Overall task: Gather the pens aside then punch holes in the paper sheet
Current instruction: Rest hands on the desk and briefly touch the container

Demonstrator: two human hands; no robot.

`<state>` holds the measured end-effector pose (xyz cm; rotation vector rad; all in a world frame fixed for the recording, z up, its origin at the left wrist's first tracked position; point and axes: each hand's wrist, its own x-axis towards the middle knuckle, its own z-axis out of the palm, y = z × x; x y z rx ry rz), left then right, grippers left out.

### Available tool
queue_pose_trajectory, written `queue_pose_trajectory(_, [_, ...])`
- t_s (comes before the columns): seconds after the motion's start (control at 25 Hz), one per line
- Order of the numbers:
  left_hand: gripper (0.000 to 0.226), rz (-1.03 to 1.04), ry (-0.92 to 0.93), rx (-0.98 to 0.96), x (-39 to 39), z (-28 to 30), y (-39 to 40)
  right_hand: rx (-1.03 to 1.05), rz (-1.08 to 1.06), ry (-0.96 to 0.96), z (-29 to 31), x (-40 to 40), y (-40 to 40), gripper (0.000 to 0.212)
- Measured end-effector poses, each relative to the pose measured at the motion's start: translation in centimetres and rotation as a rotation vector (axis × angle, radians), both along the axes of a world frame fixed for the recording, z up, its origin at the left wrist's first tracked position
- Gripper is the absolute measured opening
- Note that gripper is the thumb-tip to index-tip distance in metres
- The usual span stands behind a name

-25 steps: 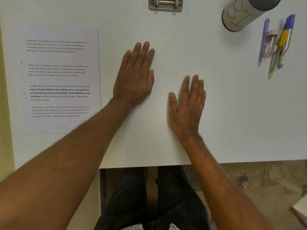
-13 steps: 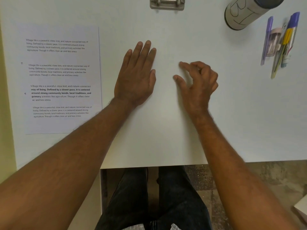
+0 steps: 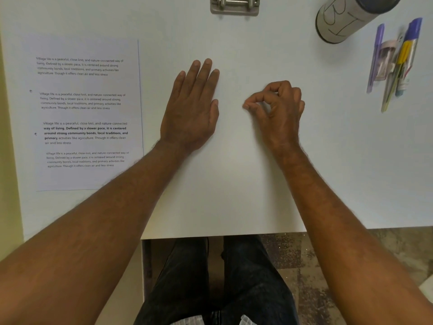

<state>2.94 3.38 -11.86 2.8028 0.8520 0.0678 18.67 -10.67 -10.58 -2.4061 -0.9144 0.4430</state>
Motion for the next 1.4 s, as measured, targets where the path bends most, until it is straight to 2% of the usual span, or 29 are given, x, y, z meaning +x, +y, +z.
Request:
queue_pose_trajectory(0.12, [0.061, -0.001, 0.004, -0.002, 0.0, 0.1, 0.0, 0.005, 0.007, -0.063, -0.2, -1.1, -0.1, 0.010])
queue_pose_trajectory(0.24, [0.061, 0.000, -0.002, 0.002, 0.0, 0.1, 0.0, 0.017, -0.073, -0.071, -0.3, -1.4, -0.2, 0.012])
queue_pose_trajectory(0.48, [0.060, 0.000, -0.018, 0.007, 0.1, 0.0, -0.2, 0.209, -0.276, 0.135, 1.6, 0.0, -1.6, 0.009])
queue_pose_trajectory(0.56, [0.060, 0.004, -0.027, 0.009, 0.2, 0.0, -0.2, 0.291, -0.322, 0.151, 3.2, 0.7, -1.7, 0.012])
queue_pose_trajectory(0.68, [0.059, 0.002, -0.050, 0.005, 0.3, 0.1, -0.3, 0.420, -0.349, 0.060, 6.3, 3.5, -1.3, 0.024])
queue_pose_trajectory(0.8, [0.059, -0.007, -0.055, 0.016, 0.4, 0.0, -0.3, 0.477, -0.398, -0.092, 8.8, 8.2, 0.0, 0.012])
queue_pose_trajectory(0.88, [0.059, -0.007, -0.068, 0.032, 0.4, -0.3, -0.1, 0.480, -0.426, -0.157, 10.3, 11.5, 1.1, 0.014])
queue_pose_trajectory(0.96, [0.059, -0.007, -0.090, 0.048, 0.3, -0.5, 0.0, 0.397, -0.406, -0.190, 11.5, 14.4, 2.2, 0.015])
queue_pose_trajectory(1.08, [0.059, -0.007, -0.111, 0.051, 0.2, -0.8, 0.0, 0.163, -0.356, -0.184, 12.2, 17.6, 3.0, 0.007])
queue_pose_trajectory(1.16, [0.059, -0.009, -0.110, 0.059, 0.2, -0.8, 0.0, 0.066, -0.309, -0.181, 12.0, 18.7, 3.1, 0.014])
queue_pose_trajectory(1.28, [0.059, -0.008, -0.104, 0.056, 0.2, -0.7, 0.1, -0.029, -0.276, -0.229, 11.9, 19.2, 3.4, 0.021])
queue_pose_trajectory(1.4, [0.059, -0.006, -0.104, 0.054, 0.2, -0.7, 0.0, -0.031, -0.286, -0.285, 11.9, 19.2, 3.5, 0.014])
